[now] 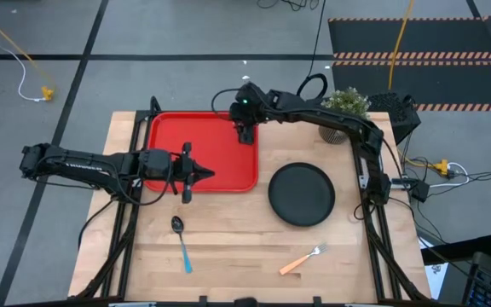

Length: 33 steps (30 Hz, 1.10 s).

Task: Pick and place plate/cup/fork/spoon on tray
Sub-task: Put the black plate on the red tray to the bottom left of the black cup

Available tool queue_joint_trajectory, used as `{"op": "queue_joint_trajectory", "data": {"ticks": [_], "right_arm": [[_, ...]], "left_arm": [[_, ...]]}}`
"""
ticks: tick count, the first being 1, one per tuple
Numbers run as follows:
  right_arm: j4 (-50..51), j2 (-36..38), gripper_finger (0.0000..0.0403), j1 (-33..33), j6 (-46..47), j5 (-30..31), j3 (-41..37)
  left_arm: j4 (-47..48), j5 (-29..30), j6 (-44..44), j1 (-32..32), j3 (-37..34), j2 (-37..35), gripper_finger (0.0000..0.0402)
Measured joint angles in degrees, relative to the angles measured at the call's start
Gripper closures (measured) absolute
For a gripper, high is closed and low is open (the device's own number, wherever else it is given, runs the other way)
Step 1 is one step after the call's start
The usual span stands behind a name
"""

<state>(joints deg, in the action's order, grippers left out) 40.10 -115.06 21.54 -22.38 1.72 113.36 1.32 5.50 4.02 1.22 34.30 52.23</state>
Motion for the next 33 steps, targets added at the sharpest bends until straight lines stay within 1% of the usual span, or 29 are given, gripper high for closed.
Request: {"op": "queue_joint_trajectory", "data": {"ticks": [6,16,23,33], "right_arm": [[6.4,5.1,0.0179,-4.0,1.5,0.0,0.0],[17.9,12.5,0.0179,-10.0,9.3,0.0,0.0],[26.3,15.4,0.0179,-14.3,14.8,0.0,0.0],[33.7,16.9,0.0179,-20.4,21.4,0.0,0.0]], "left_arm": [[0.2,0.0,0.0,0.0,0.0,0.0,0.0376],[0.2,0.0,-0.2,0.1,0.0,0.0,0.0376],[0.2,0.0,-0.3,0.1,0.0,0.0,0.0376],[0.2,0.0,-1.2,0.1,0.0,0.0,0.0376]]}}
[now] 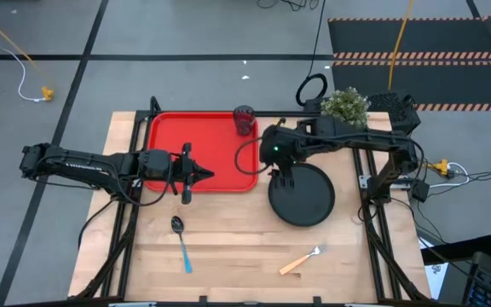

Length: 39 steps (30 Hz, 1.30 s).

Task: Pick and place plate/cup/fork/spoon on tray
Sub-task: Put the black plate on the red tray to the bottom left of the black cup

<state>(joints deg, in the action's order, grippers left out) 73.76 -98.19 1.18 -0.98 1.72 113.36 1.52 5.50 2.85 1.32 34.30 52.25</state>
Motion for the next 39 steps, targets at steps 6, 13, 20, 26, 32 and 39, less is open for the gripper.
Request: {"op": "queue_joint_trajectory", "data": {"ticks": [6,13,20,26,32,39], "right_arm": [[2.9,0.6,0.0179,-3.6,5.0,0.0,-2.7],[-0.4,6.1,0.0179,-7.5,10.1,-0.2,-16.6],[-10.6,13.0,0.0179,-10.8,17.5,-0.4,-33.6],[-18.4,18.0,0.0179,-15.6,22.7,-0.5,-46.3],[-22.2,21.7,0.0179,-20.0,26.1,-2.1,-55.4],[-23.0,25.1,0.0179,-23.6,29.5,-3.3,-62.2]], "left_arm": [[0.0,0.0,-0.2,0.0,0.0,0.0,0.0376],[0.0,0.0,-0.4,0.0,0.0,0.0,0.0376],[0.0,0.0,-0.4,0.0,0.0,0.0,0.0376],[0.0,0.0,-1.1,0.0,0.0,0.0,0.0376],[0.0,0.1,-3.4,0.0,0.0,0.0,0.0376],[0.1,0.1,-5.6,0.0,0.0,3.0,0.0376]]}}
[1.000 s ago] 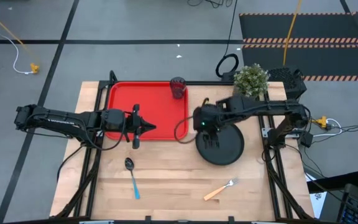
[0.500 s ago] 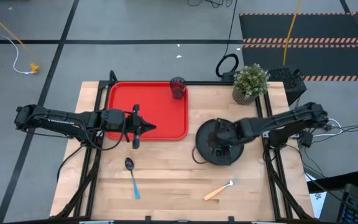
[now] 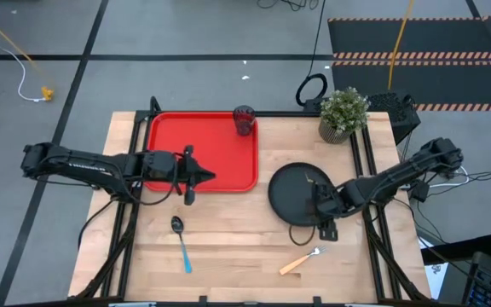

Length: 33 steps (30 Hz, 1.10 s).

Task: Pick and place plate/cup/fork/spoon on tray
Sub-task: Put the black plate on the red tray to the bottom left of the black cup

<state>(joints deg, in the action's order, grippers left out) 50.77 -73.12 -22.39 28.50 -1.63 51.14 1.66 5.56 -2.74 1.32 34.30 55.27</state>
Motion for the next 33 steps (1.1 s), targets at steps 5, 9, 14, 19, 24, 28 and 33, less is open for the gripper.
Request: {"op": "queue_joint_trajectory", "data": {"ticks": [5,9,14,19,24,28,33], "right_arm": [[-1.6,0.5,0.0179,-2.6,-0.7,1.6,-3.4],[-4.1,0.5,0.0179,-4.0,-2.7,3.8,-5.7],[-5.7,0.5,0.0187,-4.7,-6.5,6.5,-7.1],[-8.0,0.5,0.0222,-4.7,-9.2,6.1,-9.2],[-9.9,0.5,0.0261,-4.7,-9.7,5.9,-11.1],[-10.5,0.5,0.0287,-4.7,-10.2,5.8,-12.2],[-11.0,0.5,0.0333,-4.7,-11.6,5.6,-12.5]], "left_arm": [[-0.3,0.0,-0.4,0.2,0.0,5.5,0.0376],[-1.6,0.0,-0.6,0.9,0.0,9.7,0.0376],[-5.6,0.0,-0.6,2.2,0.0,12.8,0.0376],[-8.6,0.0,-0.6,3.1,0.0,13.8,0.0376],[-9.2,0.0,-0.5,3.3,0.0,13.8,0.0376],[-9.3,0.0,0.7,3.3,0.0,13.8,0.0376],[-9.6,0.0,1.0,3.3,0.0,13.8,0.0376]]}}
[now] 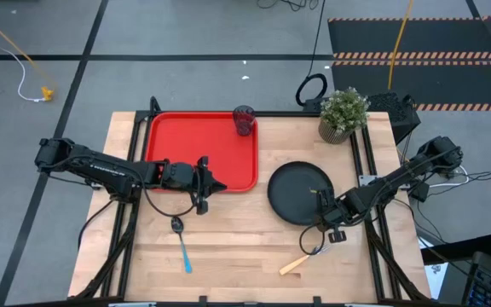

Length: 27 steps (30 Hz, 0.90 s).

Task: Pick and place plate/cup/fork/spoon on tray
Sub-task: Put the black plate on the red tray to the bottom left of the black cup

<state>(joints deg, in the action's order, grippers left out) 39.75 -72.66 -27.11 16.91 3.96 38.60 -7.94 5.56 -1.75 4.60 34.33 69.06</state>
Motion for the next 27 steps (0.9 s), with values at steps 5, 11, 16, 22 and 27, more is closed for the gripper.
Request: {"op": "queue_joint_trajectory", "data": {"ticks": [5,11,16,22,27], "right_arm": [[-1.4,0.0,0.0393,0.0,-4.7,-1.2,0.7],[0.5,0.0,0.0398,0.0,-10.2,-1.1,5.9],[5.4,0.0,0.0400,0.0,-13.6,-1.1,13.2],[7.3,0.0,0.0401,0.0,-18.0,-0.7,21.5],[7.3,0.0,0.0402,0.0,-22.2,1.9,25.8]], "left_arm": [[-2.6,0.0,0.6,0.0,0.0,0.0,0.0376],[-5.1,0.0,1.5,0.0,0.0,0.0,0.0376],[-6.4,0.0,3.2,0.0,0.0,0.0,0.0376],[-7.4,0.0,6.7,1.3,0.0,0.0,0.0375],[-7.2,-1.1,9.8,3.6,0.8,0.0,0.0342]]}}
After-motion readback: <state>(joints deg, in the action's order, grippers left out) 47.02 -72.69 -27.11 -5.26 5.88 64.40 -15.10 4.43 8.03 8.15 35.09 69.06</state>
